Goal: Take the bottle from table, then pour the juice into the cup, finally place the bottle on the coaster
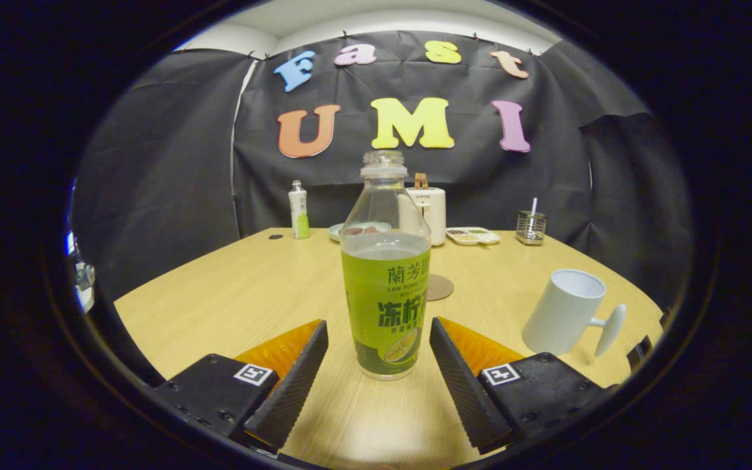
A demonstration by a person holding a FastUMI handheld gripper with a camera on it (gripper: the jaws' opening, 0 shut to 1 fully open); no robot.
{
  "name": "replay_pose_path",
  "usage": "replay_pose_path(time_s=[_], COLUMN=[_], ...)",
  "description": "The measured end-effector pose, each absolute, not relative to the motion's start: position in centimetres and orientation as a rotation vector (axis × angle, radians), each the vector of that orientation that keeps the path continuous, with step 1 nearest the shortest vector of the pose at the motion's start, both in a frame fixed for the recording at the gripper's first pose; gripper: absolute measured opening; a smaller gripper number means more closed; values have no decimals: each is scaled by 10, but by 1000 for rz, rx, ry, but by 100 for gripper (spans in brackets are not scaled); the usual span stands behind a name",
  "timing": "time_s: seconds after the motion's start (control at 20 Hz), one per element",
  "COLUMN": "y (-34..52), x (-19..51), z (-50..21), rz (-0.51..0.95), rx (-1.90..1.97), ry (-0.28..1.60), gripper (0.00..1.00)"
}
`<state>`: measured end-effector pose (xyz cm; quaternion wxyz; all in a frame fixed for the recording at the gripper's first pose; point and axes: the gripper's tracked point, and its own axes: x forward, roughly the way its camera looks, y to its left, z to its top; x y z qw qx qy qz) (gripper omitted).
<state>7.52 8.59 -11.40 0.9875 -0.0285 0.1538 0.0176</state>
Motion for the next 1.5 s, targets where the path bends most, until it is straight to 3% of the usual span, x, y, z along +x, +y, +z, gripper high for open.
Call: replay_pose_path(time_s=[0.35,0.5,0.75,1.05,1.5], y=[82,83,91,84,65], x=[98,101,94,89,86], z=[-124,-124,-109,-74,-49], rz=[1,11,76,211,300], rx=[-27,0,104,392,761], ry=[371,387,370,313,333], gripper=[99,84,80,79,78])
